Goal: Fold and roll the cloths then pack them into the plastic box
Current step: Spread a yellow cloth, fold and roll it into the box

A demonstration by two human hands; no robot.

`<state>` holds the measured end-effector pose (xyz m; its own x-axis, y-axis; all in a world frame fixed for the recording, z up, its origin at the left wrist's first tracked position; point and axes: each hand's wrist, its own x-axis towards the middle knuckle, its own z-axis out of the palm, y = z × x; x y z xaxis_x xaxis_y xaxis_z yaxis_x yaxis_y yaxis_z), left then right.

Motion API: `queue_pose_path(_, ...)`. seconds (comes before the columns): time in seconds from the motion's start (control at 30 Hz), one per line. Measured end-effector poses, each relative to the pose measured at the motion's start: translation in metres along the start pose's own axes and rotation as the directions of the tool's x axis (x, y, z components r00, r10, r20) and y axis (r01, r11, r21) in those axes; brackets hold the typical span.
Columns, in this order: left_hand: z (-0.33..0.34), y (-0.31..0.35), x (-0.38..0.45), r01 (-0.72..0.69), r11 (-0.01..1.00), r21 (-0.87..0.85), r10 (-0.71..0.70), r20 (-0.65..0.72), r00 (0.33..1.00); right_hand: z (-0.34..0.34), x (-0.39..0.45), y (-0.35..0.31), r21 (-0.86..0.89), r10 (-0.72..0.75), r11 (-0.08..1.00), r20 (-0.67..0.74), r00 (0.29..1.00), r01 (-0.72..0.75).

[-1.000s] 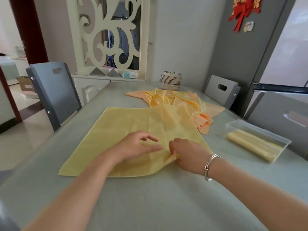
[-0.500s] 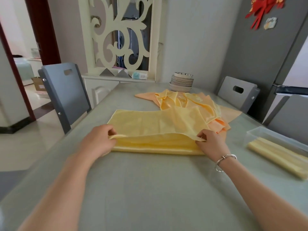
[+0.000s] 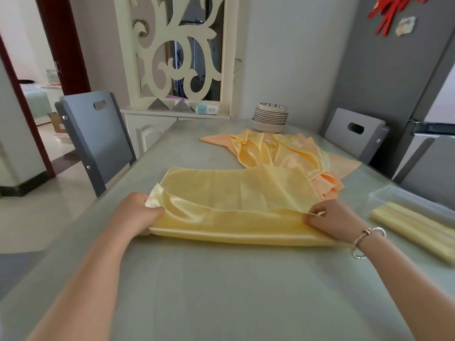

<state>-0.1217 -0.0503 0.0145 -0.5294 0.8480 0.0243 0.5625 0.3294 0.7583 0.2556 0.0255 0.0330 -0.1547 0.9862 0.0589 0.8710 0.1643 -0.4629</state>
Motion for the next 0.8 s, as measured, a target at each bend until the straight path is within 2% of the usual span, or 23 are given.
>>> queue_pose_path(0.1,0.001,0.001,0.001,-0.031,0.996,0.078,0.037,-0.079,0.996,-0.003,0.001,0.000,-0.048,0.034,0.998,-0.074,0.997,-0.037)
queue_pose_path(0.23,0.007,0.003,0.005,-0.061,0.995,0.082,0.076,-0.198,0.977,0.006,0.015,0.000,-0.039,0.026,0.999,-0.156,0.987,-0.032)
queue_pose_path(0.4,0.023,0.001,0.011,-0.063,0.989,0.134,0.097,-0.262,0.960,0.017,0.037,-0.002,-0.064,0.038,0.997,-0.207,0.978,-0.052)
queue_pose_path(0.5,0.028,0.001,0.012,-0.087,0.974,0.211,0.148,-0.293,0.945,0.021,0.044,0.000,-0.059,0.064,0.995,-0.244,0.968,-0.080)
queue_pose_path(0.63,0.028,0.006,0.010,-0.067,0.892,0.446,0.253,-0.372,0.893,0.026,0.049,0.001,-0.096,0.036,0.993,-0.262,0.964,-0.063)
queue_pose_path(0.67,0.030,0.010,0.007,-0.083,0.878,0.472,0.299,-0.403,0.865,0.026,0.050,0.001,-0.104,0.031,0.993,-0.259,0.965,-0.059)
queue_pose_path(0.73,0.037,0.022,0.002,-0.216,0.848,0.483,0.435,-0.402,0.806,0.027,0.051,0.002,-0.113,0.019,0.992,-0.255,0.967,-0.049)
queue_pose_path(0.8,0.046,0.033,-0.003,-0.383,0.809,0.445,0.531,-0.276,0.801,0.026,0.051,0.003,-0.114,0.021,0.992,-0.246,0.969,-0.051)
